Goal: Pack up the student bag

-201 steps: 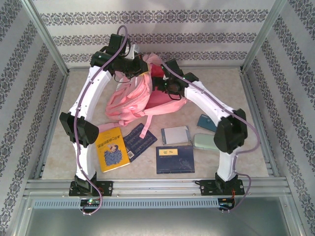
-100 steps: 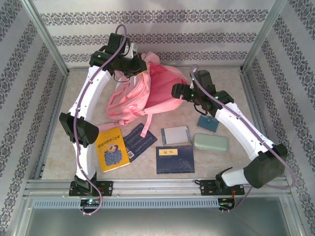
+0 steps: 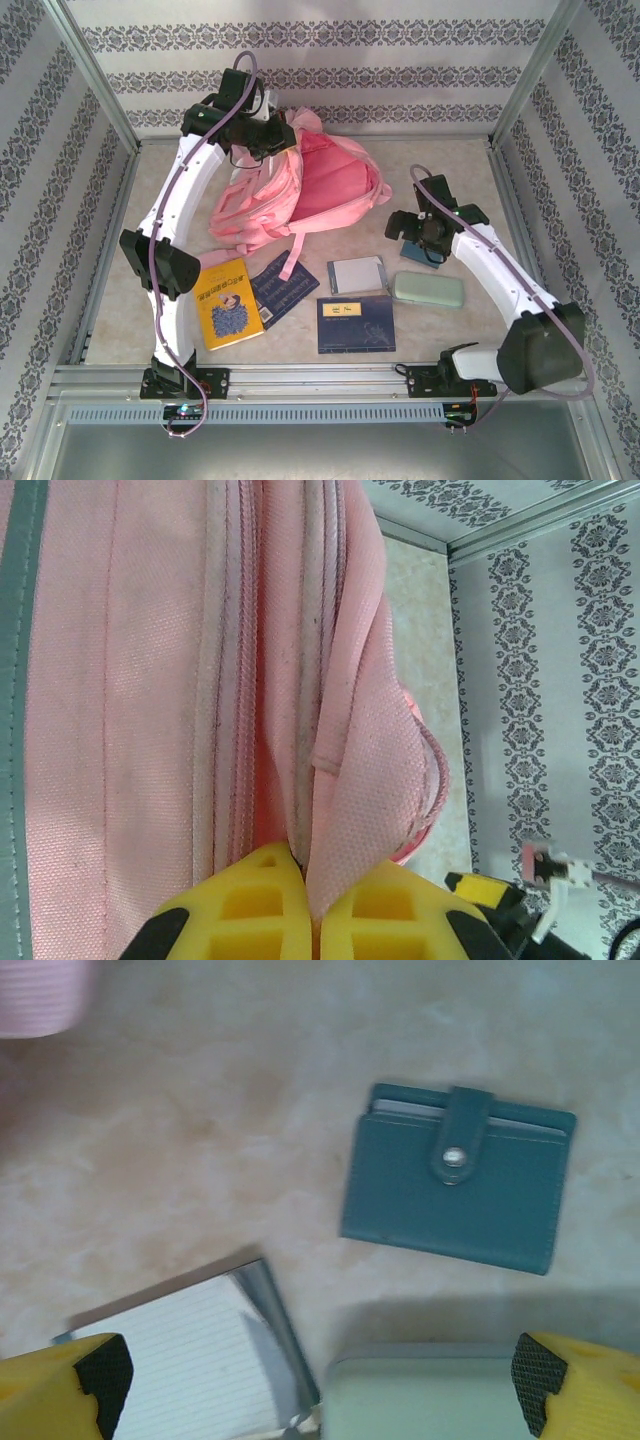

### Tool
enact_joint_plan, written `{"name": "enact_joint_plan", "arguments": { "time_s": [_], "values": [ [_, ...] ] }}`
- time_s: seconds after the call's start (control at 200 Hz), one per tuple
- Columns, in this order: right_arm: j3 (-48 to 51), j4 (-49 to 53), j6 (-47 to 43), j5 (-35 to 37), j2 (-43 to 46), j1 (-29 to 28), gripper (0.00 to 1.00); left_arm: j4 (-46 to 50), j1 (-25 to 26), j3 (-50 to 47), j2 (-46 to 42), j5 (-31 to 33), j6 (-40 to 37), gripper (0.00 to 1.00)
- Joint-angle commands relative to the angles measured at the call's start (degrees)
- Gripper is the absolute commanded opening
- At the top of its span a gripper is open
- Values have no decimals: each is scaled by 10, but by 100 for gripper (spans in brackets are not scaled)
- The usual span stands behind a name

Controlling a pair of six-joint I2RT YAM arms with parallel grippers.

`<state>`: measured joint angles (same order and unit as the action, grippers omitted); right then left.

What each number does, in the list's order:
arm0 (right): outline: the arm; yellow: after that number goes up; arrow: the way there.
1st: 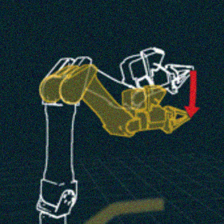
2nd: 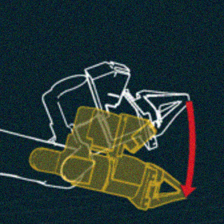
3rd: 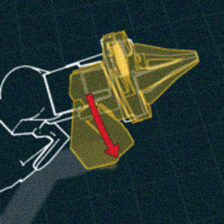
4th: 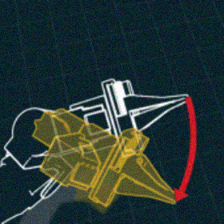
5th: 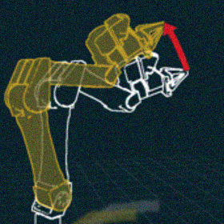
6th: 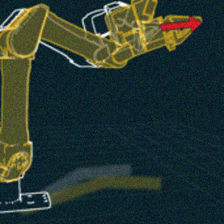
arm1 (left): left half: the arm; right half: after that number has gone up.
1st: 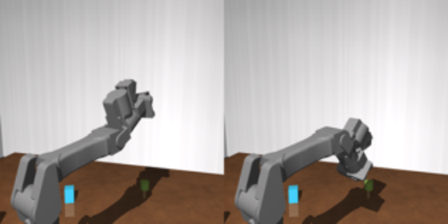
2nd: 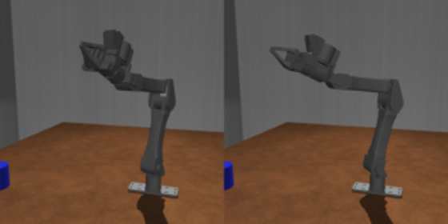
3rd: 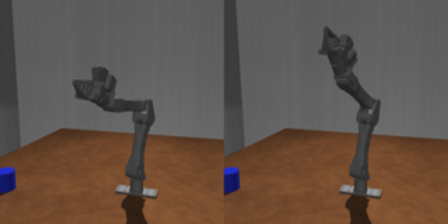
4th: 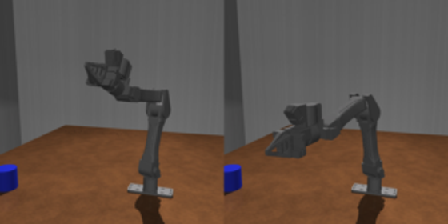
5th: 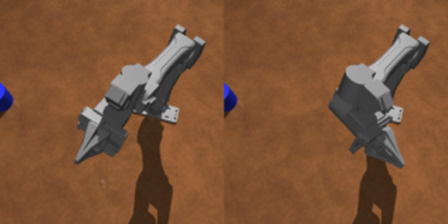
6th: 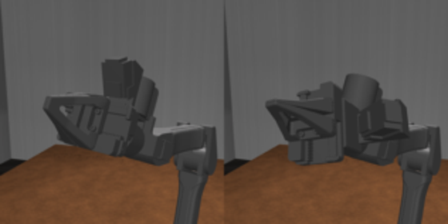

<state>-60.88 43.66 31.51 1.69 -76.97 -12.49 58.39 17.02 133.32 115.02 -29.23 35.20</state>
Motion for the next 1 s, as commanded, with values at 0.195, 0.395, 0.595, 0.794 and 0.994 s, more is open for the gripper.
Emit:
{"name": "enact_joint_plan", "arguments": {
  "time_s": [0.195, 0.395, 0.595, 0.794, 0.994],
  "values": [
    [-35, 12, 19, 2, -156, 90, 98, -15, -8, -17, -59, -3, 14, 0],
    [-32, -19, 29, -30, -190, 146, 98, -17, -8, -31, -64, -11, 16, 0],
    [-43, -36, 35, -96, -222, 189, 98, -19, -7, -36, -67, -14, 17, 0],
    [-26, -68, 43, -131, -229, 186, 98, -21, -8, -34, -68, -17, 19, 0],
    [-21, -74, 38, -138, -250, 164, 98, -21, -8, -36, -67, -17, 19, 0]
  ]
}}
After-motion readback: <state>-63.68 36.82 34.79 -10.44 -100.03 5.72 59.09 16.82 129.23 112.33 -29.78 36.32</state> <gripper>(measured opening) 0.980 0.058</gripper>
